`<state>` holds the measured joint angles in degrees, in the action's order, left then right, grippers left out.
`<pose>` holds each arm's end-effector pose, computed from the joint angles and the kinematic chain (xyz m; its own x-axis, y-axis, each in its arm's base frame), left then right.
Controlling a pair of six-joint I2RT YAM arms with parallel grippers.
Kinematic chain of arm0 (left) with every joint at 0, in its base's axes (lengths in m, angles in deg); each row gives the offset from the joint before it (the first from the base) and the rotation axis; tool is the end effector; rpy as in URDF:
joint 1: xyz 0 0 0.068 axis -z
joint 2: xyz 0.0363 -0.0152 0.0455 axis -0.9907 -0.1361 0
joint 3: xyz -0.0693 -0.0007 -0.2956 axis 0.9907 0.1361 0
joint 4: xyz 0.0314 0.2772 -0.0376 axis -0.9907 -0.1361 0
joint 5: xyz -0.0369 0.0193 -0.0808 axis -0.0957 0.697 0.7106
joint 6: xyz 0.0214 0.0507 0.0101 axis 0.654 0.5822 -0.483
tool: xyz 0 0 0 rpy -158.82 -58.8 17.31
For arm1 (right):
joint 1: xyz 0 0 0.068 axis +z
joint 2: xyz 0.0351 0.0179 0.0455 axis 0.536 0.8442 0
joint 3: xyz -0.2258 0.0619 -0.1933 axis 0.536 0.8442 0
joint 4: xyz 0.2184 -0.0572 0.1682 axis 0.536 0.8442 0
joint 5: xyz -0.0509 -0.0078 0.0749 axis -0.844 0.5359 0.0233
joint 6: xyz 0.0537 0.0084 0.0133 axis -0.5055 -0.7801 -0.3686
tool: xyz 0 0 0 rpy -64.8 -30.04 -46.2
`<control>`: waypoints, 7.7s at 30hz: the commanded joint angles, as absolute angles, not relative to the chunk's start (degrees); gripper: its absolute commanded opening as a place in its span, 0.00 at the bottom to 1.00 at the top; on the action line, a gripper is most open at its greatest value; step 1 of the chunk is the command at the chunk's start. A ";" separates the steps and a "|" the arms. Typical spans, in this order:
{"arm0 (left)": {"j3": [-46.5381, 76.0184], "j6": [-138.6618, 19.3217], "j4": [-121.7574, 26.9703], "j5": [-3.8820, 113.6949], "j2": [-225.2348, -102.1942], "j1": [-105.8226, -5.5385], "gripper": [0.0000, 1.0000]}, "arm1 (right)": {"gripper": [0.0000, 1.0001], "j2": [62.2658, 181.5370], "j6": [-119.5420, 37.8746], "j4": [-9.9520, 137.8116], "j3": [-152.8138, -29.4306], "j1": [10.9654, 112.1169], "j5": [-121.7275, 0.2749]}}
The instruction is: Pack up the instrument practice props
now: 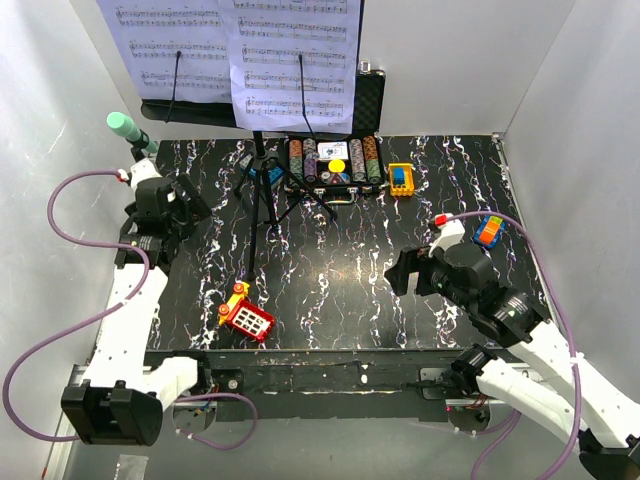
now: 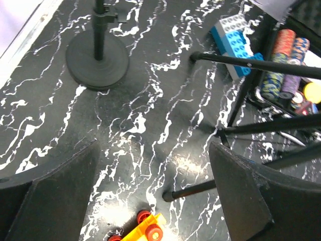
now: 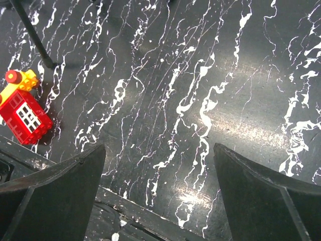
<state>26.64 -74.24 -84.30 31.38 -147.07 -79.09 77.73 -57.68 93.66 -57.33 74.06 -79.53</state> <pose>0.2245 -0.0019 0.3722 -0.4181 -0.4032 -0.8141 -0.3922 0.8884 -0.2386 0.1131 0.0907 0.3259 -0.5027 0.0798 -0.8608 -0.3489 0.8923 0.2865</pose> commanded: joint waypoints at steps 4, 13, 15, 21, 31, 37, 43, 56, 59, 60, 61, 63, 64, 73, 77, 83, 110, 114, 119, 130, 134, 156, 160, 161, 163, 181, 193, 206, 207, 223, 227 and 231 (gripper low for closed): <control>26.78 -73.33 -82.12 23.63 -148.52 -81.65 0.77 | 0.95 74.66 -56.96 93.04 -58.99 74.07 -77.42; 41.97 -58.66 -49.90 19.92 -147.64 -81.65 0.67 | 0.94 77.64 -55.90 92.95 -61.19 74.07 -74.00; 44.19 -56.01 -43.10 20.72 -148.42 -81.65 0.67 | 0.94 77.56 -55.82 93.30 -61.45 74.07 -72.94; 42.18 -50.29 -36.50 24.57 -154.75 -84.81 0.67 | 0.94 75.98 -56.34 93.22 -61.10 74.07 -71.10; 37.34 -49.15 -33.77 31.52 -163.80 -90.53 0.65 | 0.93 73.78 -56.52 93.31 -60.14 74.07 -71.53; 38.65 -50.02 -27.80 32.58 -167.58 -91.76 0.62 | 0.93 73.95 -56.78 93.65 -59.78 74.07 -71.27; 38.66 -49.24 -22.17 32.85 -171.88 -91.76 0.57 | 0.93 73.43 -57.13 93.48 -59.08 74.07 -71.97; 32.51 -43.61 -19.36 29.51 -181.82 -91.76 0.49 | 0.93 73.96 -57.22 93.74 -58.64 74.07 -73.64; 31.98 -43.34 -18.39 29.33 -182.61 -91.85 0.45 | 0.93 74.31 -57.22 93.66 -58.64 74.07 -74.17; 31.72 -43.34 -18.21 29.50 -182.79 -91.85 0.43 | 0.93 74.57 -57.22 93.66 -58.64 74.07 -74.34; 31.45 -43.43 -18.03 29.68 -182.79 -91.85 0.41 | 0.93 74.66 -57.22 93.74 -58.64 74.07 -74.43; 31.01 -43.61 -18.03 30.38 -182.79 -91.85 0.35 | 0.93 75.10 -57.22 93.48 -58.73 74.07 -74.34; 30.92 -43.78 -18.12 30.91 -182.62 -91.85 0.33 | 0.93 75.27 -57.22 93.39 -58.73 74.07 -74.43; 33.03 -43.34 -18.12 31.53 -178.84 -91.85 0.08 | 0.92 74.31 -57.22 93.74 -58.55 74.07 -73.91; 33.73 -43.43 -18.47 31.18 -177.70 -91.76 0.00 | 0.92 73.43 -57.22 94.27 -58.73 74.07 -74.17; 36.71 -44.84 -17.24 30.30 -173.31 -91.85 0.00 | 0.92 73.52 -57.14 94.36 -59.26 74.07 -73.47; 44.12 -66.72 -65.21 61.12 -109.32 -91.67 0.00 | 0.91 76.77 -57.57 95.06 -63.83 74.08 -69.95; 39.72 -68.56 -73.56 66.68 -105.28 -90.09 0.00 | 0.91 75.63 -58.19 95.68 -63.48 74.16 -70.30; 39.27 -73.57 -74.72 74.66 -104.30 -88.86 0.00 | 0.91 76.24 -58.98 95.33 -63.30 74.16 -68.90; 46.73 -79.46 -64.55 88.91 -104.91 -87.81 0.00 | 0.91 83.18 -56.96 94.71 -66.55 74.16 -65.47; 49.46 -79.47 -54.97 88.92 -110.18 -87.81 0.00 | 0.91 84.50 -56.78 94.53 -66.73 74.16 -63.19; 46.31 -52.07 -44.30 60.13 -134.35 -36.34 0.00 | 0.93 78.18 -53.97 99.01 -65.50 74.16 -61.86; 46.74 -46.18 -40.73 49.91 -139.89 -26.73 0.00 | 0.93 76.51 -54.32 100.16 -64.27 74.16 -63.09; 47.53 -45.90 -38.01 49.29 -140.68 -26.37 0.00 | 0.93 76.07 -54.58 100.42 -64.09 74.16 -63.44; 49.20 -45.28 -31.87 47.45 -141.39 -26.28 0.00 | 0.93 74.93 -54.85 100.95 -63.92 74.16 -64.15; 61.42 -44.13 0.59 28.63 -152.10 -26.19 0.00 | 0.93 74.13 -57.40 96.56 -61.63 74.07 -68.10; 61.51 -50.72 1.13 23.09 -158.18 -26.19 0.02 | 0.93 76.77 -58.54 95.24 -61.45 74.07 -68.10; 56.42 -52.84 -12.13 25.46 -157.83 -26.19 0.36 | 0.93 77.12 -58.36 95.24 -60.93 74.07 -70.56; 55.89 -52.75 -13.01 25.81 -157.92 -26.19 0.37 | 0.93 77.21 -58.28 95.24 -60.93 74.16 -70.56; 57.55 -53.01 -17.68 29.59 -147.47 -26.19 0.54 | 0.93 77.30 -57.49 96.03 -61.89 74.07 -70.74; 57.38 -51.61 -17.51 29.07 -143.60 -26.28 0.56 | 0.93 77.03 -57.57 96.29 -62.07 74.07 -70.92; 55.54 -48.36 -17.85 27.66 -144.12 -26.19 0.57 | 0.93 77.21 -57.57 96.29 -62.16 74.07 -70.74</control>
